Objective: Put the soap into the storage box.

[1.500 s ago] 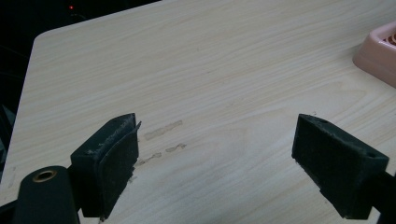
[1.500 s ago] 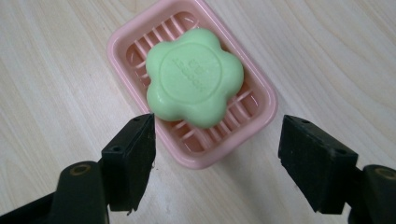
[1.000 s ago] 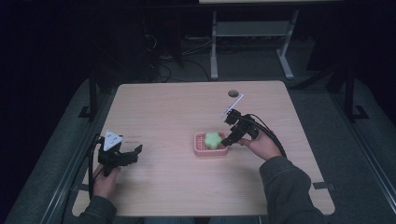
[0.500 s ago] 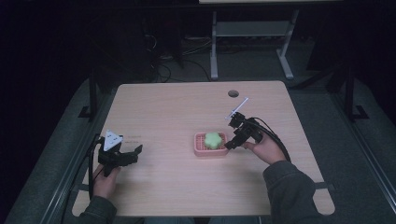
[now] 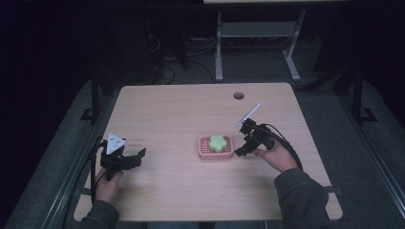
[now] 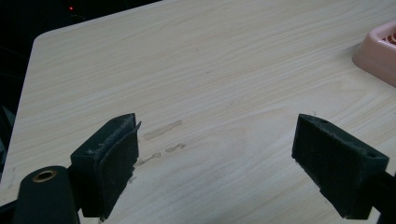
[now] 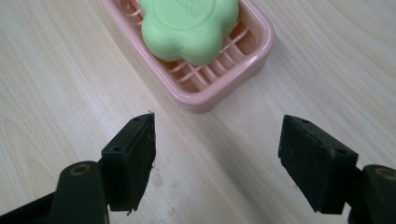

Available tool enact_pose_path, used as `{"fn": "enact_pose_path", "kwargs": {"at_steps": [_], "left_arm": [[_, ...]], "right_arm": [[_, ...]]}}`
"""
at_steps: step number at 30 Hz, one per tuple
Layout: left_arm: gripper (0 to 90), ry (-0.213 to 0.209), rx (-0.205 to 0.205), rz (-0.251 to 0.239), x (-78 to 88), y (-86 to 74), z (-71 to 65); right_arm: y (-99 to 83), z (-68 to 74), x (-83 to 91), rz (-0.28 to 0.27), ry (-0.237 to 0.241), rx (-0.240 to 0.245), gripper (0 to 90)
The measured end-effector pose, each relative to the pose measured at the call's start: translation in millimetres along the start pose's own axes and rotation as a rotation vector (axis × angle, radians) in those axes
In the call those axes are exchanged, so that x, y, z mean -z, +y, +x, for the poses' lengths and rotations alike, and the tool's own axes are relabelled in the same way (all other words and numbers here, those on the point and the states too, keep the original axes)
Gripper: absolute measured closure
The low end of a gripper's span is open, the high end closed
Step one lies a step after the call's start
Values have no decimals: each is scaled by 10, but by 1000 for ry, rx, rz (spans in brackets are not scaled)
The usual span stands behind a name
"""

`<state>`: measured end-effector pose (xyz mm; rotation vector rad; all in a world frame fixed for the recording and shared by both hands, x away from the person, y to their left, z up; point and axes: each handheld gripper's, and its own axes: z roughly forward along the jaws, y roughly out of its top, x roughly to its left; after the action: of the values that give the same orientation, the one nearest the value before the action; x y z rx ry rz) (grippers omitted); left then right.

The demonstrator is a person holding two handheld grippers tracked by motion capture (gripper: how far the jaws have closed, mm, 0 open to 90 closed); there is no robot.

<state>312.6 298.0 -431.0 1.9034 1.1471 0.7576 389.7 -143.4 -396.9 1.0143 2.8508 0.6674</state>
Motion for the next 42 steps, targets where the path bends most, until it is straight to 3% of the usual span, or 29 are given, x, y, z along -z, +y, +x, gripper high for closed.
{"fn": "enact_pose_path", "kwargs": {"at_steps": [10, 15, 42], "left_arm": [[142, -1, 2, -1, -1, -1, -1], [142, 0, 1, -1, 0, -1, -4], [142, 1, 0, -3, -3, -7, -14]], "right_arm": [[-83, -4, 13, -5, 1, 2, 273], [-170, -22, -9, 2, 6, -22, 273], [-578, -19, 38, -14, 8, -58, 273]]}}
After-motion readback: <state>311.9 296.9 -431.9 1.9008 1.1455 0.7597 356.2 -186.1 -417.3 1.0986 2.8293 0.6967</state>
